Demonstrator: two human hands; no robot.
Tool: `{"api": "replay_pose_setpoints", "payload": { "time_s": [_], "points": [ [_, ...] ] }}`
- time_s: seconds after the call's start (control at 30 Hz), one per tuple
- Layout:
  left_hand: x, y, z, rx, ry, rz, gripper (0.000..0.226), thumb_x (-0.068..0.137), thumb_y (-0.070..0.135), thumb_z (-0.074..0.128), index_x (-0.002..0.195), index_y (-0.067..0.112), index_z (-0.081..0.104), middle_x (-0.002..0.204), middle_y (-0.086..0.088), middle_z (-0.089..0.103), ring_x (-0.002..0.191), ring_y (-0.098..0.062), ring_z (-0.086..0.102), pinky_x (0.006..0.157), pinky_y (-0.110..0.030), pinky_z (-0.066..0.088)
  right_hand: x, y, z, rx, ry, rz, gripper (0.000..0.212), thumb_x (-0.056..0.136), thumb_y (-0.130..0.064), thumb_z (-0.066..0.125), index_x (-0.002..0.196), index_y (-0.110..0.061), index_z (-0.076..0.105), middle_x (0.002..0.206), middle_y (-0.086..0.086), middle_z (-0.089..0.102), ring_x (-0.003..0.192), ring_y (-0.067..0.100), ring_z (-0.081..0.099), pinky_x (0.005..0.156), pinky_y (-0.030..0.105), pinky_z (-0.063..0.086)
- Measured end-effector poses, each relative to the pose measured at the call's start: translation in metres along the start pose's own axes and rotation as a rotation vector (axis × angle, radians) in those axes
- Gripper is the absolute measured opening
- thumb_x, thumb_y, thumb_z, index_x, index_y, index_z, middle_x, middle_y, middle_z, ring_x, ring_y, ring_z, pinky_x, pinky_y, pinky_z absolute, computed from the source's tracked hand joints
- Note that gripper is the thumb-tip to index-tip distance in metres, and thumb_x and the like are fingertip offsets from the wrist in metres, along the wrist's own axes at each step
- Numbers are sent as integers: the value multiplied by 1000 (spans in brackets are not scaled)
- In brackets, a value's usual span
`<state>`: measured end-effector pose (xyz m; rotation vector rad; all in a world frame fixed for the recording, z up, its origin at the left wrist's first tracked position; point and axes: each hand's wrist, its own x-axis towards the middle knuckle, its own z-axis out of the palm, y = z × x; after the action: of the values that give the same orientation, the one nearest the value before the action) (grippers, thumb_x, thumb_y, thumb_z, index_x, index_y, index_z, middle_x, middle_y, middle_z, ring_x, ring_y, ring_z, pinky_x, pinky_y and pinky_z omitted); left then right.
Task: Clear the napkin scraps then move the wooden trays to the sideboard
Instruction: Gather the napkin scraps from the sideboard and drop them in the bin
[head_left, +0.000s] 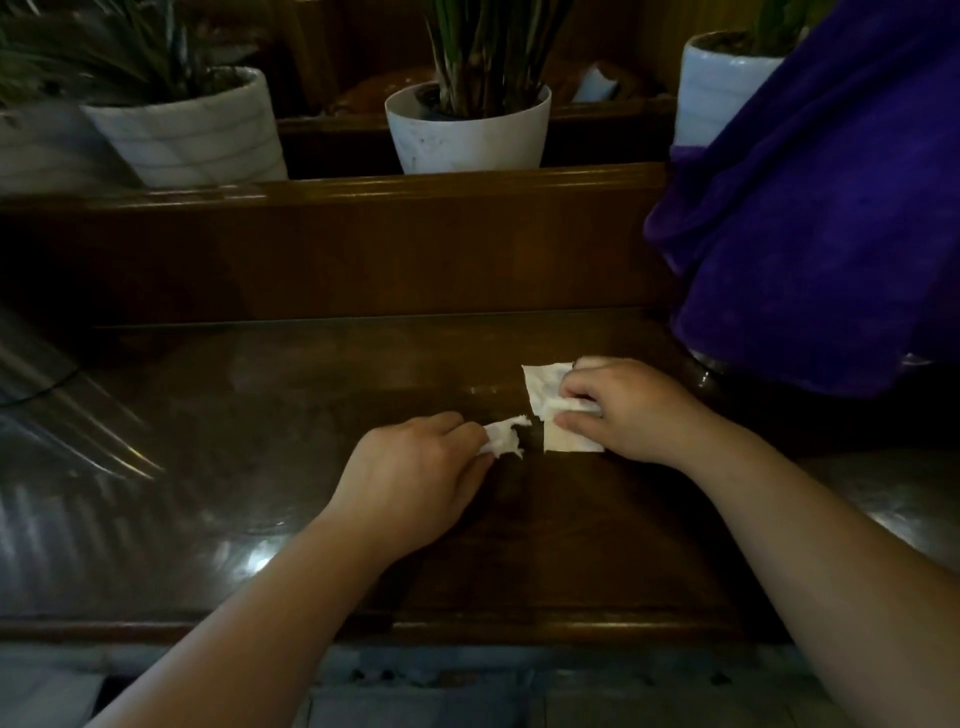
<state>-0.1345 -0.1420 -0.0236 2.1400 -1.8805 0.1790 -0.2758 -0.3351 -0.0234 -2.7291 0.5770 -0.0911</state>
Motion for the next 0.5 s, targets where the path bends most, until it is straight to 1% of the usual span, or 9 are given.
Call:
{"api": "replay_pose_setpoints", "payload": {
  "time_s": [0.1, 0.2, 0.23, 0.3, 0.4, 0.43, 0.5],
  "points": [
    [-3, -2, -5, -15, 23, 55, 38, 91, 43, 34, 96, 22, 65, 82, 6, 65, 62, -11, 58, 45, -27, 47, -22, -8, -3, -4, 55, 47, 16, 91, -37, 58, 92, -23, 63, 90, -8, 56, 78, 10, 53, 67, 34, 48],
    [-5, -2, -11, -42, 52, 115, 29, 91, 37, 41, 98, 22, 65, 83, 4, 66, 61, -11, 57, 43, -19, 36, -52, -20, -5, 23, 122, 98, 14, 91, -35, 59, 91, -22, 64, 87, -7, 57, 75, 8, 53, 64, 32, 46],
    [-6, -1, -12, -51, 54, 138, 27, 91, 36, 44, 100, 22, 65, 84, 3, 66, 62, -10, 57, 44, -19, 37, -63, -25, -6, 46, 152, 126, 13, 91, -34, 60, 90, -22, 64, 86, -7, 57, 73, 8, 54, 63, 33, 46],
    [-10, 0, -15, -72, 55, 194, 26, 91, 36, 46, 103, 22, 64, 87, 4, 66, 66, -11, 59, 46, -24, 46, -86, -36, -6, 95, 220, 191, 11, 90, -33, 62, 90, -23, 65, 83, -8, 57, 71, 8, 54, 61, 30, 45],
    [-17, 0, -19, -95, 48, 243, 26, 93, 38, 45, 104, 24, 64, 88, 6, 65, 67, -10, 58, 48, -26, 48, -116, -53, -1, 123, 295, 281, 11, 89, -32, 63, 91, -22, 66, 80, -7, 59, 68, 7, 55, 55, 19, 40],
    [-20, 0, -20, -97, 48, 261, 26, 93, 38, 43, 103, 24, 63, 87, 6, 64, 67, -10, 58, 49, -28, 49, -125, -59, 3, 121, 313, 307, 11, 89, -32, 62, 91, -22, 66, 79, -7, 59, 68, 7, 55, 54, 18, 38],
    [-29, 0, -23, -117, 47, 313, 26, 94, 38, 42, 101, 24, 63, 85, 6, 63, 66, -10, 58, 50, -31, 52, -142, -74, 12, 99, 344, 363, 11, 89, -32, 62, 89, -21, 65, 76, -8, 57, 66, 7, 53, 53, 22, 36]
  ]
}}
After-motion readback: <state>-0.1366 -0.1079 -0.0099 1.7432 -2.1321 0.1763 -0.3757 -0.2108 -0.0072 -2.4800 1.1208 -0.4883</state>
